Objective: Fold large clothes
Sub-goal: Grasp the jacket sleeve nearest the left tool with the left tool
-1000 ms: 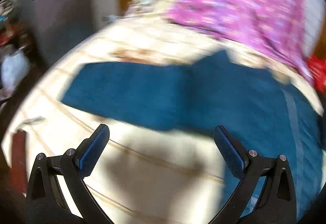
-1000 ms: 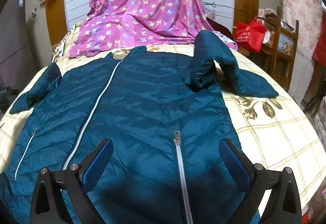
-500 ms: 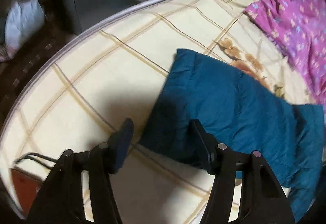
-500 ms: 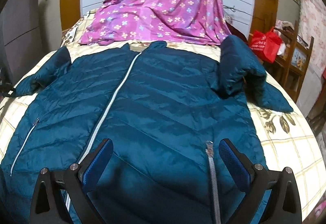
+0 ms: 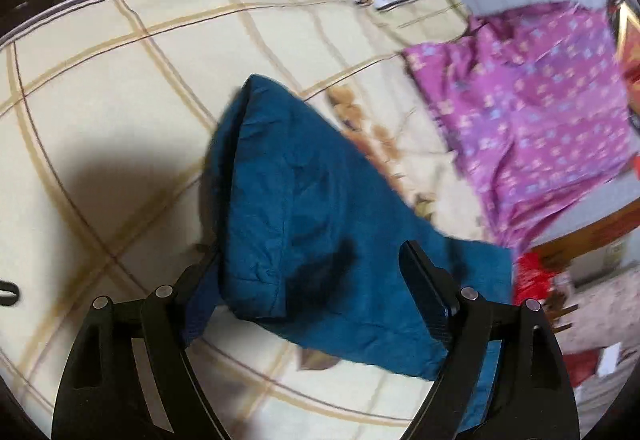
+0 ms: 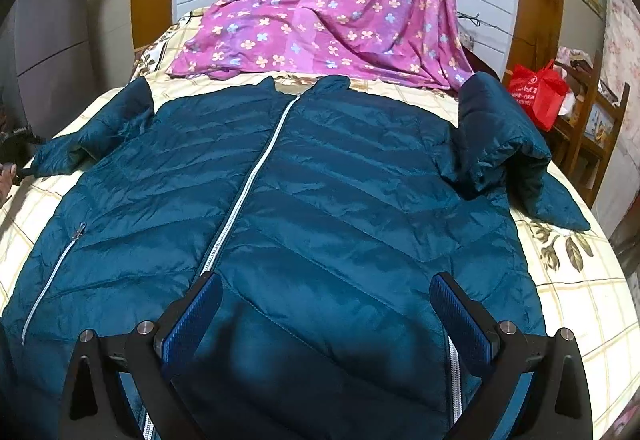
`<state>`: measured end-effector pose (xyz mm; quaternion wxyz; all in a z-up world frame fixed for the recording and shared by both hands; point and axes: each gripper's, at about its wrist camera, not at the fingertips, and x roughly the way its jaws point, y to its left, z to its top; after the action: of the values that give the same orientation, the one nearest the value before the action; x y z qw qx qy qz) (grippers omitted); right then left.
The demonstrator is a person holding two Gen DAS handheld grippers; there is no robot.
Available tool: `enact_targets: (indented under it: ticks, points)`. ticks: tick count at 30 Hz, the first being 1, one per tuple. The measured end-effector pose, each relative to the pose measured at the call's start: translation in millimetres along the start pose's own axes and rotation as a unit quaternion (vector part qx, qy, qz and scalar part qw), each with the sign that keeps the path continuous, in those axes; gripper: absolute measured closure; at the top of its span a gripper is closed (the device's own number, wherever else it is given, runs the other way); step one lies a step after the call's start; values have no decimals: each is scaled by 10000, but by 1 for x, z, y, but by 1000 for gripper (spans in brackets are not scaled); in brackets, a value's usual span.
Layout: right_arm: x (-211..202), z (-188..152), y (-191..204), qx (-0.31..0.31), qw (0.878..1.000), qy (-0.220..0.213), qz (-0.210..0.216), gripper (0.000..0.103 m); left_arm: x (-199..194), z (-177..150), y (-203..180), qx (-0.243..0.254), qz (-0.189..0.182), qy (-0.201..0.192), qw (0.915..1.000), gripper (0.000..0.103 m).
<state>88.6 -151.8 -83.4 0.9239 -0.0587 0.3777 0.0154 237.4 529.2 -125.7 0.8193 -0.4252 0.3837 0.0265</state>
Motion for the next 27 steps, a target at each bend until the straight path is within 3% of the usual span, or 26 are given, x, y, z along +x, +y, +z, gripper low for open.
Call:
enact_targets:
  ticks: [3,4,7,11,14,15,16,17,18,20,24,27]
  points:
    - [-1,0,-1,36,10000,3,5,0,-7,-6,-4,41,-355,-103,9993,19]
    - [-1,0,-2,44,10000,-4,10,0,-6,-7,-6,107,-316,-91,9994,19]
    - [-1,0,-1,20,10000,-4,19,0,3,-8,-7,187,258,-58,9995,19]
    - [-2,-1,0,4,10000,6,22,0,0,1,-6,200,900,-499,9945,19]
    - [-2,0,0,18,10000,0,7,0,2,5,-1,107,802,-587,9950,19]
    - [-2,0,-1,29,10000,-4,8,0,5,4,-4,155,748,-539,9956,22]
    - [-1,0,-1,35,10000,2,5,0,8,4,-5,194,678,-484,9963,32]
    - [-1,0,-1,44,10000,14,6,0,11,2,-7,234,670,-416,9966,62]
    - [0,0,-1,44,10000,29,21,0,15,1,-8,240,769,-376,9960,79]
    - [0,-1,-1,18,10000,33,15,0,12,-7,-8,313,865,-484,9946,87]
    - [-1,-1,-3,10,10000,19,-46,0,-10,-16,-31,773,1286,-865,9849,89]
    - [-5,-3,-8,39,9999,-3,-136,0,-45,-13,-45,701,1205,-1244,9824,90]
